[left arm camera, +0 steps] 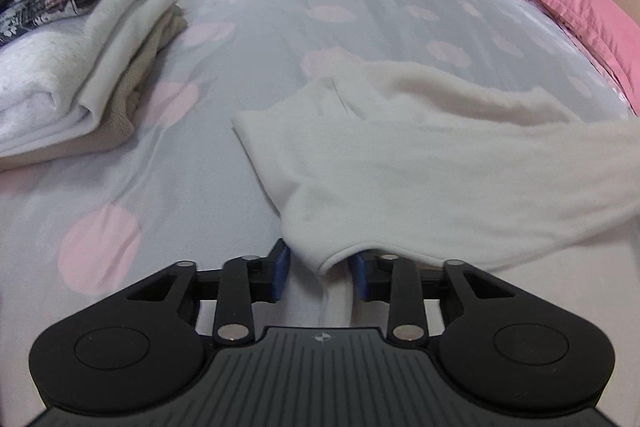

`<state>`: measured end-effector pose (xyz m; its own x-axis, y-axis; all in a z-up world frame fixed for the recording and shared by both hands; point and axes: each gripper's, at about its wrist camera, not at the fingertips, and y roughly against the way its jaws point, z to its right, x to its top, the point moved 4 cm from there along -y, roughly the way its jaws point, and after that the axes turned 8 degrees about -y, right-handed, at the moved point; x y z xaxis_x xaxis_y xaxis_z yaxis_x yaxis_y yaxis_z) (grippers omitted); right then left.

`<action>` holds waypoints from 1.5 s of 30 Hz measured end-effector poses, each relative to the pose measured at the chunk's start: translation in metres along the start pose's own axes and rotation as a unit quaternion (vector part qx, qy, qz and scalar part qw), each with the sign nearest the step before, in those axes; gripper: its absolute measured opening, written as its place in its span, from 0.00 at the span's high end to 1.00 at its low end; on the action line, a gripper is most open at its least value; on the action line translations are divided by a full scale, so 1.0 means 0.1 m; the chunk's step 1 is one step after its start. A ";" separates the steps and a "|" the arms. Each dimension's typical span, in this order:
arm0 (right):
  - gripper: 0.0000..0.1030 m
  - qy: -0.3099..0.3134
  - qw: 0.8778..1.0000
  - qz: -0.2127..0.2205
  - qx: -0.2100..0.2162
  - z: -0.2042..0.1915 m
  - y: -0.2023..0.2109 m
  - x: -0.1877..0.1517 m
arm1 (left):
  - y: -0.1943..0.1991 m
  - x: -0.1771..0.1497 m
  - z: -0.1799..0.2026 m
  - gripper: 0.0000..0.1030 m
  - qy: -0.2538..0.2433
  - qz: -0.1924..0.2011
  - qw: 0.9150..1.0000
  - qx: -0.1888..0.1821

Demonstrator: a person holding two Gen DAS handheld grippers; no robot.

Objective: Fold clothes

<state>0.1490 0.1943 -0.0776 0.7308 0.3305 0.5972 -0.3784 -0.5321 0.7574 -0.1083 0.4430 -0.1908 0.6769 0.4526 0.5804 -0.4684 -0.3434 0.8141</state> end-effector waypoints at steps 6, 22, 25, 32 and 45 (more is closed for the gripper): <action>0.92 -0.016 0.999 0.032 0.009 0.09 0.06 0.07 | 0.18 0.07 -0.16 0.93 -0.029 0.002 1.000 0.007; 0.93 -0.071 0.994 -0.071 -0.052 0.81 -0.70 -0.54 | 0.15 -0.18 -0.10 0.81 -0.154 -0.051 0.986 0.032; 0.88 -0.079 0.992 -0.080 -0.057 0.94 -0.69 -0.56 | 0.24 -0.21 -0.17 0.66 -0.160 -0.076 0.984 0.008; 0.71 -0.112 0.992 -0.066 -0.009 1.01 -0.58 -0.39 | 0.48 0.08 -0.35 0.54 -0.105 -0.037 0.993 -0.043; 0.75 -0.094 0.992 -0.080 0.005 0.81 -0.93 -0.40 | -0.35 0.71 -0.62 0.55 0.052 -0.040 0.998 0.000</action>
<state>0.2012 0.1669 -0.1933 0.8750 0.2605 0.4081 -0.2433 -0.4922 0.8358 -0.0796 0.5380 -0.1768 0.6499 0.5610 0.5127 -0.4157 -0.3024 0.8578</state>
